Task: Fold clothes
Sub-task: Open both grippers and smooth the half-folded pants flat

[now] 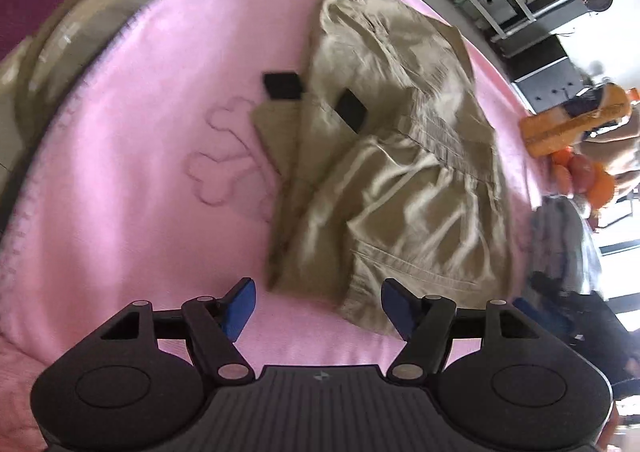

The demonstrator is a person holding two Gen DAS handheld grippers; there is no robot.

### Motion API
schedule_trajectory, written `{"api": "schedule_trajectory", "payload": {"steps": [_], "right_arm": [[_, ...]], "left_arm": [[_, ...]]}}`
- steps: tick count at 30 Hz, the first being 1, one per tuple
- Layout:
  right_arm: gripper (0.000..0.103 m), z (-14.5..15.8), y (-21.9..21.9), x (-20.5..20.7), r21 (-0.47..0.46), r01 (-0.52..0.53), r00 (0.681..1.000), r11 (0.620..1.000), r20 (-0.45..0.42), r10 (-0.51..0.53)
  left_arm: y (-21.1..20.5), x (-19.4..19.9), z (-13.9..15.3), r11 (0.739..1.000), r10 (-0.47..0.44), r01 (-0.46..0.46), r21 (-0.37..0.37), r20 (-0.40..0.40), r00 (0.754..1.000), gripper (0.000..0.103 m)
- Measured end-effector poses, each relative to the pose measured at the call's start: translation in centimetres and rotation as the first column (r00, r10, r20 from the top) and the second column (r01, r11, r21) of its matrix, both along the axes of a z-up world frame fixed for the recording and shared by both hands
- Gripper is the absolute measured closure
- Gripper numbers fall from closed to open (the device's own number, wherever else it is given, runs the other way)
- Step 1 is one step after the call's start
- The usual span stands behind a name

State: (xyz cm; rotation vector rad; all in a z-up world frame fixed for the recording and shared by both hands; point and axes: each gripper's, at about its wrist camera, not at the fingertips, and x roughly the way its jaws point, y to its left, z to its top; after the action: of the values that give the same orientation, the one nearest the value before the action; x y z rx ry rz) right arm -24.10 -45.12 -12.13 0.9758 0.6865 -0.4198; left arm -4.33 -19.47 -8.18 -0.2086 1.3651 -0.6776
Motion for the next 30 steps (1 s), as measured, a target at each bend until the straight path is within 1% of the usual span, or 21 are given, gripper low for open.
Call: {"api": "schedule_trajectory", "payload": {"steps": [5, 8, 11, 13, 15, 17, 18, 19, 21, 23, 26, 30], "right_arm": [[0.040, -0.5, -0.1, 0.1, 0.011, 0.006, 1.000, 1.000, -0.009, -0.006], [0.040, -0.7, -0.2, 0.3, 0.013, 0.012, 1.000, 1.000, -0.015, -0.012], [0.040, -0.9, -0.3, 0.4, 0.008, 0.022, 0.999, 1.000, -0.025, -0.022], [0.040, -0.9, -0.6, 0.2, 0.016, 0.036, 0.999, 0.999, -0.021, -0.035], [0.040, -1.0, -0.9, -0.1, 0.031, 0.052, 0.999, 0.998, -0.011, -0.052], [0.040, -1.2, -1.3, -0.3, 0.048, 0.070, 0.998, 0.996, 0.001, -0.070], [0.040, -1.3, -1.5, -0.2, 0.048, 0.072, 0.997, 0.996, 0.003, -0.073], [0.041, -1.4, -1.7, 0.1, 0.043, 0.073, 0.997, 0.996, 0.004, -0.073], [0.046, -1.6, -2.2, 0.5, 0.035, 0.075, 0.997, 0.997, 0.006, -0.075], [0.047, -1.8, -2.7, 1.0, 0.027, 0.076, 0.997, 0.997, 0.008, -0.076], [0.047, -2.1, -3.3, 1.9, 0.022, 0.069, 0.997, 0.997, 0.020, -0.069], [0.046, -2.7, -3.3, 3.7, 0.014, -0.010, 0.999, 1.000, 0.048, 0.009]], "left_arm": [[-0.6, 0.1, -0.7, 1.000, 0.004, -0.005, -0.012, -0.039, 0.999, 0.034], [-1.1, 0.3, -0.6, 1.000, 0.015, -0.016, -0.019, -0.032, 0.999, 0.032], [-0.8, 0.0, 0.0, 0.999, 0.046, -0.046, -0.030, 0.022, 0.999, 0.036], [-0.3, 0.1, 0.6, 0.996, 0.075, -0.072, -0.051, 0.055, 0.996, 0.040], [0.3, 0.2, 1.1, 0.993, 0.101, -0.095, -0.074, 0.083, 0.991, 0.040], [-0.1, 0.3, 1.0, 0.996, 0.083, -0.081, -0.032, 0.092, 0.992, 0.040], [-0.6, 0.4, 0.6, 0.997, 0.073, -0.074, 0.003, 0.089, 0.993, 0.040], [-0.8, 0.5, 0.5, 0.997, 0.069, -0.071, 0.018, 0.091, 0.993, 0.040], [-1.3, 0.8, 0.3, 0.997, 0.062, -0.067, 0.047, 0.097, 0.993, 0.039], [-1.6, 1.1, 0.6, 0.996, 0.064, -0.071, 0.059, 0.118, 0.991, 0.039], [-2.3, 1.5, 0.4, 0.996, 0.056, -0.064, 0.064, 0.117, 0.992, 0.039], [-3.5, 1.5, 0.2, 0.998, 0.019, -0.028, 0.058, 0.147, 0.989, 0.041]]}}
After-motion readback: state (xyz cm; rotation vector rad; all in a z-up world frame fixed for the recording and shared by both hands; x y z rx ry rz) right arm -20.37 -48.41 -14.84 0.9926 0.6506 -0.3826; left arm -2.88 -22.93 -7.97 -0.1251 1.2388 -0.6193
